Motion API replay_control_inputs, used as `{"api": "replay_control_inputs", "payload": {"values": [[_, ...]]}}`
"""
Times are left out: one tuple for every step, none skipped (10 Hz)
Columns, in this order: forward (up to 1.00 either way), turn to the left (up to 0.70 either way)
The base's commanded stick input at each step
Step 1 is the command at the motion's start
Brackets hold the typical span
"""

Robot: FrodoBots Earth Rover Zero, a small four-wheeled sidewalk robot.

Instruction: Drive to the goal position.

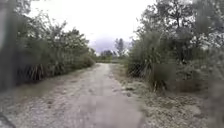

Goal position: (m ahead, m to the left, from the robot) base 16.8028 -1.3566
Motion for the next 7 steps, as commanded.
{"api": "replay_control_inputs", "payload": {"values": [[0.68, 0.0], [0.68, 0.0], [0.68, 0.0], [0.68, 0.0], [0.68, 0.0], [0.68, 0.0], [0.68, 0.0]]}}
